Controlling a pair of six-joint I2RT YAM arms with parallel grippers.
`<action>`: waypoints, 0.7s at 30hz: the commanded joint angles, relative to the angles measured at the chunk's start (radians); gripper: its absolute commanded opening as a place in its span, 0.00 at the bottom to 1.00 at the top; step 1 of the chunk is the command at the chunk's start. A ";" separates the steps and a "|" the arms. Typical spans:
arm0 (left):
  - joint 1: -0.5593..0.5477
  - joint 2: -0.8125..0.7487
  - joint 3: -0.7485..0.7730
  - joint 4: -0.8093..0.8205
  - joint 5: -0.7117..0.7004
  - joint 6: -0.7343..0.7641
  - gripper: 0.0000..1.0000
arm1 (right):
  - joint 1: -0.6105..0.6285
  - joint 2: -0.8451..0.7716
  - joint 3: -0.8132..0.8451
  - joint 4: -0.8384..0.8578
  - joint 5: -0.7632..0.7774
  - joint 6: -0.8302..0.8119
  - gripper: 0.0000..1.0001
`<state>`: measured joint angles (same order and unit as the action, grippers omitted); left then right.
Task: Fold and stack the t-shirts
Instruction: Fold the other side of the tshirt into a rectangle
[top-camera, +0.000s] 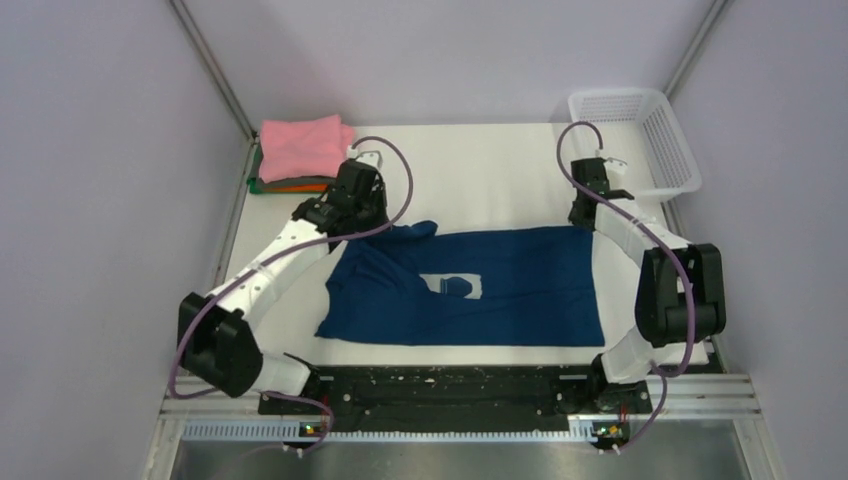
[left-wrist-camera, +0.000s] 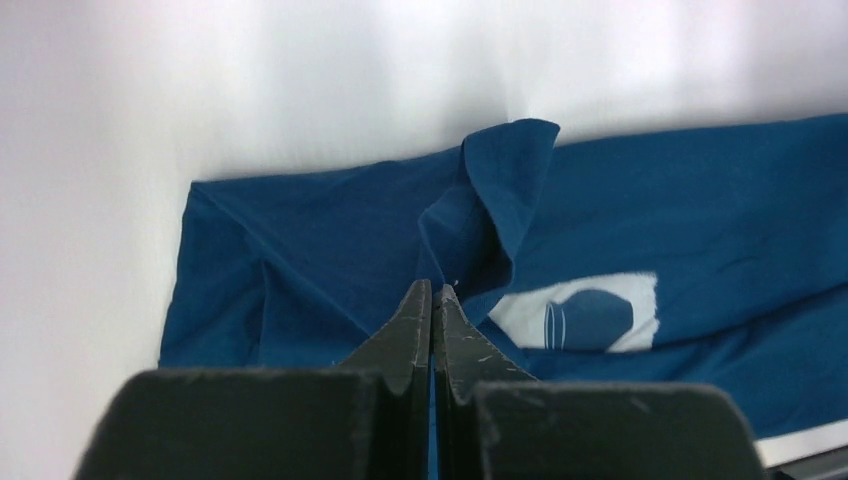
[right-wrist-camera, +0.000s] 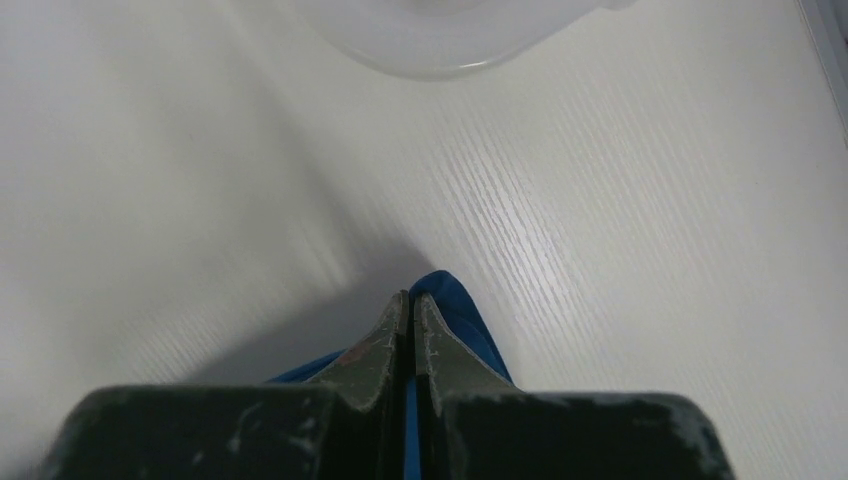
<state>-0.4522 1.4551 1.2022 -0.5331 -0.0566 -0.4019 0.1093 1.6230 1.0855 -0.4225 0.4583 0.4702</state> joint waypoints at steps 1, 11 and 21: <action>-0.037 -0.169 -0.096 -0.035 -0.067 -0.069 0.00 | 0.006 -0.074 -0.035 0.049 -0.008 -0.085 0.00; -0.122 -0.479 -0.281 -0.177 -0.043 -0.216 0.00 | 0.006 -0.151 -0.084 0.044 -0.014 -0.110 0.00; -0.143 -0.723 -0.412 -0.361 -0.082 -0.371 0.00 | 0.005 -0.249 -0.144 0.027 -0.046 -0.102 0.00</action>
<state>-0.5919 0.7887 0.8215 -0.8062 -0.1017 -0.6914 0.1097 1.4509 0.9619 -0.3981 0.4164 0.3767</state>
